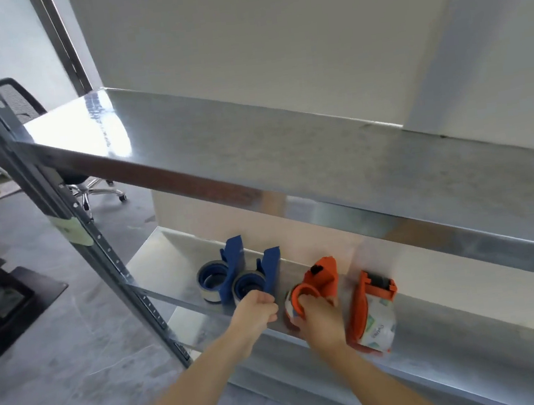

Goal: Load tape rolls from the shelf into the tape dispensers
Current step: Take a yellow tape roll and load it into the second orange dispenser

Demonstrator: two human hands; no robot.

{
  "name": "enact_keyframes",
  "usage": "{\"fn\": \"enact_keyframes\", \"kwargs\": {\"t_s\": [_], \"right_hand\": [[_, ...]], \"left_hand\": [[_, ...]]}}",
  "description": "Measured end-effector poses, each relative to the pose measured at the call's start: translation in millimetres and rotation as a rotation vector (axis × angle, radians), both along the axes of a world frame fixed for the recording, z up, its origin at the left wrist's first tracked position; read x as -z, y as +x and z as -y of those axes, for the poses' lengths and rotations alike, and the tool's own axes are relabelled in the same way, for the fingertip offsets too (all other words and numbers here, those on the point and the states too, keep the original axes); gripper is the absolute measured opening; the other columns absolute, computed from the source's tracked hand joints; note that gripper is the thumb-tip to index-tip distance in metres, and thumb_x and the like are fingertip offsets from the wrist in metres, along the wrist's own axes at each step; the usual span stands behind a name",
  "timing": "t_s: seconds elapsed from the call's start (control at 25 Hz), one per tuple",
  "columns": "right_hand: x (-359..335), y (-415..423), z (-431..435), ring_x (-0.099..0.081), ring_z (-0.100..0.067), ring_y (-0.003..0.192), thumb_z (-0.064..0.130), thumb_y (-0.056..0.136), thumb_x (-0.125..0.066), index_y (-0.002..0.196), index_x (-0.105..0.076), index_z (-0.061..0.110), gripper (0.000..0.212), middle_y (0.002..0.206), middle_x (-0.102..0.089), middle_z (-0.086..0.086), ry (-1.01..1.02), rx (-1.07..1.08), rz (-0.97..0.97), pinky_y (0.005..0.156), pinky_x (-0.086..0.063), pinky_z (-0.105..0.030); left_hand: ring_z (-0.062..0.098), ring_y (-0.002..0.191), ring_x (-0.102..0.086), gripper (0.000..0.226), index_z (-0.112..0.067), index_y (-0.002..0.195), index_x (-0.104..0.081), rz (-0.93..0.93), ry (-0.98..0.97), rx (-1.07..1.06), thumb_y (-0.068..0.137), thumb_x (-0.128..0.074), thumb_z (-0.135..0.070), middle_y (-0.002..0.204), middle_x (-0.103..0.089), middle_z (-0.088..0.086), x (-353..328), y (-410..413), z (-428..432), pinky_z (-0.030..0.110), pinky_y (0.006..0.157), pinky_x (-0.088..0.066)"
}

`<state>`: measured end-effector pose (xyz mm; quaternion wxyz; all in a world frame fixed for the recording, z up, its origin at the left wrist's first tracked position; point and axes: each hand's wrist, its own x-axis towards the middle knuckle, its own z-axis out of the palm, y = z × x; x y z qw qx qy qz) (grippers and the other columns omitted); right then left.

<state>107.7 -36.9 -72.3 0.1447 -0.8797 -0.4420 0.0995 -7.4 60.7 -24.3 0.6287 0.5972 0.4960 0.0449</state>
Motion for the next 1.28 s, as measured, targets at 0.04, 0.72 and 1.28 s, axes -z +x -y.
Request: {"fn": "enact_keyframes", "kwargs": {"t_s": [0.04, 0.72, 1.28], "right_hand": [[-4, 4, 5, -0.062, -0.015, 0.074, 0.019, 0.085, -0.061, 0.085, -0.058, 0.016, 0.005, 0.078, -0.064, 0.005, 0.146, 0.111, -0.228, 0.074, -0.045, -0.028], [-68, 25, 52, -0.068, -0.022, 0.081, 0.031, 0.087, -0.058, 0.126, -0.042, 0.030, 0.042, 0.095, -0.072, 0.004, 0.291, 0.374, -0.134, 0.061, -0.051, -0.030], [-125, 55, 254, -0.066, -0.019, 0.078, 0.027, 0.091, -0.057, 0.132, -0.042, 0.031, 0.044, 0.093, -0.070, 0.004, 0.214, 0.640, 0.102, 0.059, -0.048, -0.029]], "left_hand": [[0.019, 0.101, -0.066, 0.024, -0.013, 0.117, -0.056, 0.004, 0.014, 0.039, 0.093, -0.052, -0.016, 0.110, -0.063, 0.004, 2, 3, 2, 0.027, 0.080, -0.048], [0.016, 0.087, -0.060, 0.030, -0.019, 0.112, -0.060, -0.100, 0.477, 0.281, 0.083, -0.062, -0.021, 0.105, -0.068, -0.001, 4, 45, 26, 0.025, 0.064, -0.045], [0.019, 0.104, -0.061, 0.037, -0.017, 0.110, -0.063, 0.193, 0.550, 0.706, 0.074, -0.069, -0.016, 0.108, -0.062, -0.005, -54, 139, 142, 0.023, 0.081, -0.041]]}}
